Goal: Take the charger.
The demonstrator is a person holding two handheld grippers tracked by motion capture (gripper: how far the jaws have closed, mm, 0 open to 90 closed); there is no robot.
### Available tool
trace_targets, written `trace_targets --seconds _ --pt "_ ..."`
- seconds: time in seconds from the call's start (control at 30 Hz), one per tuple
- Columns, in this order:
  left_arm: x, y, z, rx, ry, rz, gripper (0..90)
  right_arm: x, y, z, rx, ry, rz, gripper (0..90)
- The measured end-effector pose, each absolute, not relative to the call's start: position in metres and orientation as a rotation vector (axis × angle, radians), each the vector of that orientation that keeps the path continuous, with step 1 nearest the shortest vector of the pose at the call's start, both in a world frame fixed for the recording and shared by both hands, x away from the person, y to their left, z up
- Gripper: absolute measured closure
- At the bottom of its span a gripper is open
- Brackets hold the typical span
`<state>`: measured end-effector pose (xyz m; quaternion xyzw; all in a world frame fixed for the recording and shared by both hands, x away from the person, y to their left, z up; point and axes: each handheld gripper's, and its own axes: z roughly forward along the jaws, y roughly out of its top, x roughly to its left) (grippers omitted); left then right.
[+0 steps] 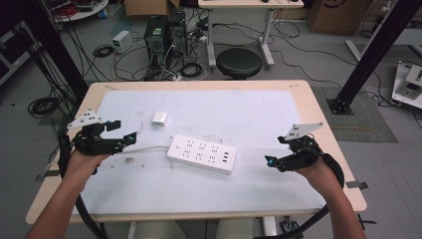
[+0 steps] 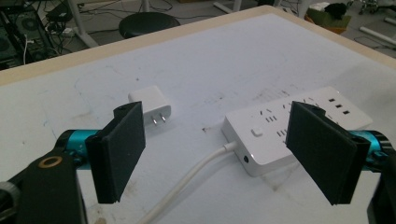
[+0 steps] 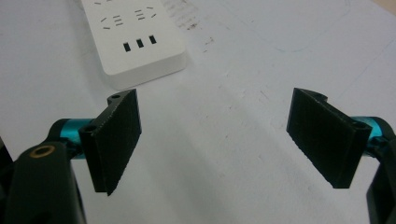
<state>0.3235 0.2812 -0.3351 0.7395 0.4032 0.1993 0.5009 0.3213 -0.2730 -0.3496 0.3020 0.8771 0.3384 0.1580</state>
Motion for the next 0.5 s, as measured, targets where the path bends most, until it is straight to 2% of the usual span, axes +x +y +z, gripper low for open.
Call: trace_targets --seconds 0.5 --pt "0.347 0.264 -0.322 1.745 1.077 0.492 20.0 0.323 -0.275 -0.348 0.866 2.494 0.956 18.0"
